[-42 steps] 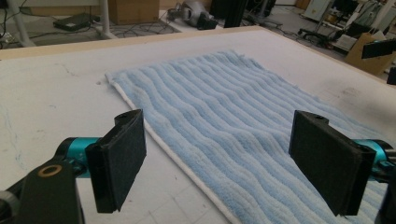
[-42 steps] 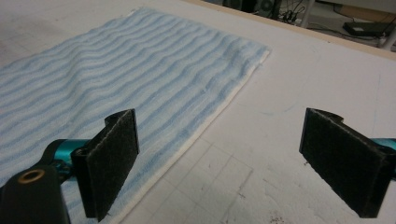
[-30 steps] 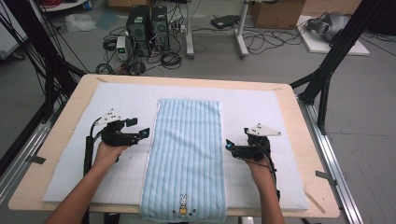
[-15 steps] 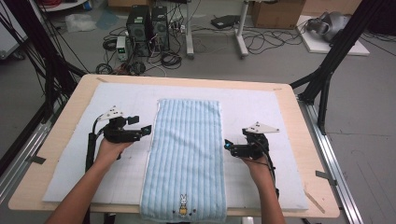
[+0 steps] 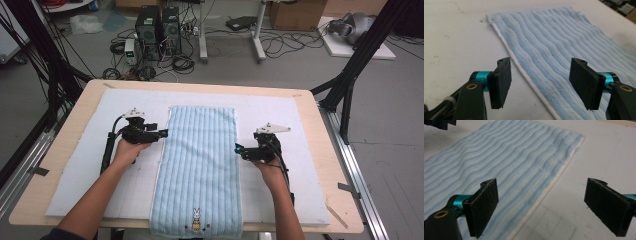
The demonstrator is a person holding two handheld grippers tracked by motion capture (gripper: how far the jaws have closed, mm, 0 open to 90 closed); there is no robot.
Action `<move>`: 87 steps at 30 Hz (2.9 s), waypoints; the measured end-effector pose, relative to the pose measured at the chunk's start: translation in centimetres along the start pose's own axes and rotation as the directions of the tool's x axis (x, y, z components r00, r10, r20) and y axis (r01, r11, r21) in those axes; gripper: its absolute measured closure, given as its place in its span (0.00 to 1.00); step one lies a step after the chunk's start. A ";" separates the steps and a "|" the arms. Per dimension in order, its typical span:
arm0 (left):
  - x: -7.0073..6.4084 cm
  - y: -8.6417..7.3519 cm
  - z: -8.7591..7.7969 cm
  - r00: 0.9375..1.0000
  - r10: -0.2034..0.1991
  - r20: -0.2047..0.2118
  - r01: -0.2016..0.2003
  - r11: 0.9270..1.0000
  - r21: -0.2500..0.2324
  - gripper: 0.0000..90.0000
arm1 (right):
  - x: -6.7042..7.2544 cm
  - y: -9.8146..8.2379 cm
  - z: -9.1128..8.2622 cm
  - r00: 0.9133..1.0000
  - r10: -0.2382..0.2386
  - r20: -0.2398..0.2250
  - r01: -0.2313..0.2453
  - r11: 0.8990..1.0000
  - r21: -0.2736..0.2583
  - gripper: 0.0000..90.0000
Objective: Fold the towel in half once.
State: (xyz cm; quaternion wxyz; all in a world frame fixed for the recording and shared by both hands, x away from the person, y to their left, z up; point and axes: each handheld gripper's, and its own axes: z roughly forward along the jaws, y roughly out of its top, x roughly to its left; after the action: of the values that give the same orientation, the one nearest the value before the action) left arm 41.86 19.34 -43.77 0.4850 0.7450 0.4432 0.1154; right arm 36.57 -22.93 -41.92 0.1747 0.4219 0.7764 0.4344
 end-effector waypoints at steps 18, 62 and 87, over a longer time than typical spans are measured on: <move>-0.5 0.2 3.4 0.993 0.088 -0.084 -0.080 0.992 0.094 0.60 | -1.2 2.6 6.7 0.993 0.090 0.070 -0.099 0.986 0.136 0.46; -3.0 0.2 -3.0 0.993 0.031 0.110 -0.023 0.997 -0.076 0.97 | 1.6 3.2 2.2 0.998 0.066 -0.014 -0.065 0.998 0.016 0.94; -4.2 -4.5 -4.9 0.996 0.015 0.083 -0.009 0.997 -0.072 0.52 | 5.0 -2.2 -0.9 0.999 0.015 0.028 -0.016 0.999 0.033 0.57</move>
State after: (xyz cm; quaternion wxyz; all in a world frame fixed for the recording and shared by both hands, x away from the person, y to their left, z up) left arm 33.99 19.79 -43.90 0.5288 0.7341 0.4135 0.1028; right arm 31.99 -19.96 -42.73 0.1749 0.4367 0.7777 0.4170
